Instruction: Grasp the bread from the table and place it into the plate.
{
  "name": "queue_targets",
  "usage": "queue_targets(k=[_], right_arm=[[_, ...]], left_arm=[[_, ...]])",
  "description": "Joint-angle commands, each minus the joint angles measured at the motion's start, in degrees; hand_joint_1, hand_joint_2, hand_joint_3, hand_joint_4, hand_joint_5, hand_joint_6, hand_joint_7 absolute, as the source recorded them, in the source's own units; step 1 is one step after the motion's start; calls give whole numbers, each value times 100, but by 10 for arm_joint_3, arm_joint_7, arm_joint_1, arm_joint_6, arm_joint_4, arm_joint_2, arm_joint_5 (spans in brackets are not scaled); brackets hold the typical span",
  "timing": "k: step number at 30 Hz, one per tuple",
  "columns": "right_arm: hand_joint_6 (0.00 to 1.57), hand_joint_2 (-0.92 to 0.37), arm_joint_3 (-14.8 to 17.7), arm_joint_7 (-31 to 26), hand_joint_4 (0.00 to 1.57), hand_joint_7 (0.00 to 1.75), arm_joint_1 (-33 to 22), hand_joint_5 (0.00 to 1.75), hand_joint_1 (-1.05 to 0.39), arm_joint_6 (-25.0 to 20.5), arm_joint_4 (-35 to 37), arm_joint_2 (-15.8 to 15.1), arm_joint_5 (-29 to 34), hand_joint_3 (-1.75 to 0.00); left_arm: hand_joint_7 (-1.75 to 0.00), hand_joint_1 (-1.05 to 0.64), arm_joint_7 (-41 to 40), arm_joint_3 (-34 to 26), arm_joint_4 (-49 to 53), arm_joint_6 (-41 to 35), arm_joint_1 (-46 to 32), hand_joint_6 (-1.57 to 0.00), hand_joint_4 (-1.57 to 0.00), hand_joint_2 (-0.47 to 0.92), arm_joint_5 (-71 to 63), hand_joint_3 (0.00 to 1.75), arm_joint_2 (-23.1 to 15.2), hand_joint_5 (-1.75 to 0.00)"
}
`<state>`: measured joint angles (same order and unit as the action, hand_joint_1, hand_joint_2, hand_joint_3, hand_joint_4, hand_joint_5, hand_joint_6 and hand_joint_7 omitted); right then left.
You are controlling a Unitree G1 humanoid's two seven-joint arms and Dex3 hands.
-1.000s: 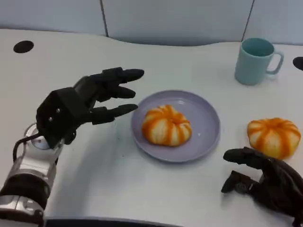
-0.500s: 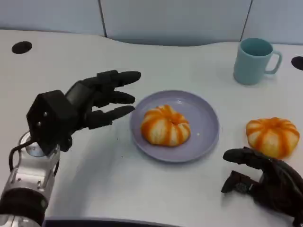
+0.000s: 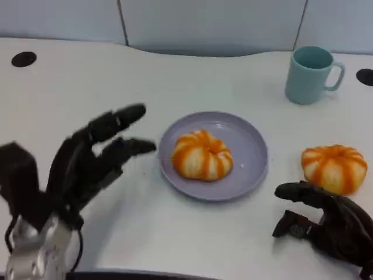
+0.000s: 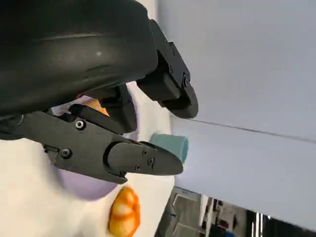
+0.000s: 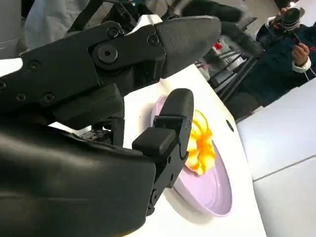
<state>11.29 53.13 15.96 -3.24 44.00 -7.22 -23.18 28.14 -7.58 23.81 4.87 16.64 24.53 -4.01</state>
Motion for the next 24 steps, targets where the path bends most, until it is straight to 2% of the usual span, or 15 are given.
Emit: queue_targets(k=[1,7,9,15,19,22,24], right_arm=[[64,-92,2,-7,50,73,-8,134,-39,-5,3,-3,1,-15],[64,-92,2,-9,50,73,-7,133,-38,-7,3,-3,1,-16],[64,-92,1,-10,51,73,-8,133,-38,-7,2,-3,2,-15],[64,-92,2,-6,51,73,-6,132,-39,-5,6,-4,2,-15],[65,-92,2,-7,51,72,-7,132,-39,-7,5,-4,1,-14],[65,-92,1,-10,51,72,-11,132,-39,-7,-2,-5,3,-14],[65,-92,2,-7,51,71,-11,132,-39,-6,-1,-6,2,-15]], left_arm=[[-28,-40,-5,-16,-60,-48,-22,-74,-45,92,26,30,-1,-129],[-33,-41,-16,-27,-94,-94,-47,-74,-44,92,41,29,3,-132],[-41,-41,-16,-30,-102,-103,-54,-70,-40,92,41,29,5,-141],[-61,-39,-24,-44,-115,-148,-80,-63,-41,92,63,28,14,-150],[-68,-37,-28,-51,-119,-167,-84,-62,-43,92,73,30,17,-154],[-89,-39,-16,-50,-111,-150,-95,-53,-37,92,65,32,17,-165],[-96,-40,-6,-50,-104,-138,-100,-51,-37,92,67,31,20,-168]])
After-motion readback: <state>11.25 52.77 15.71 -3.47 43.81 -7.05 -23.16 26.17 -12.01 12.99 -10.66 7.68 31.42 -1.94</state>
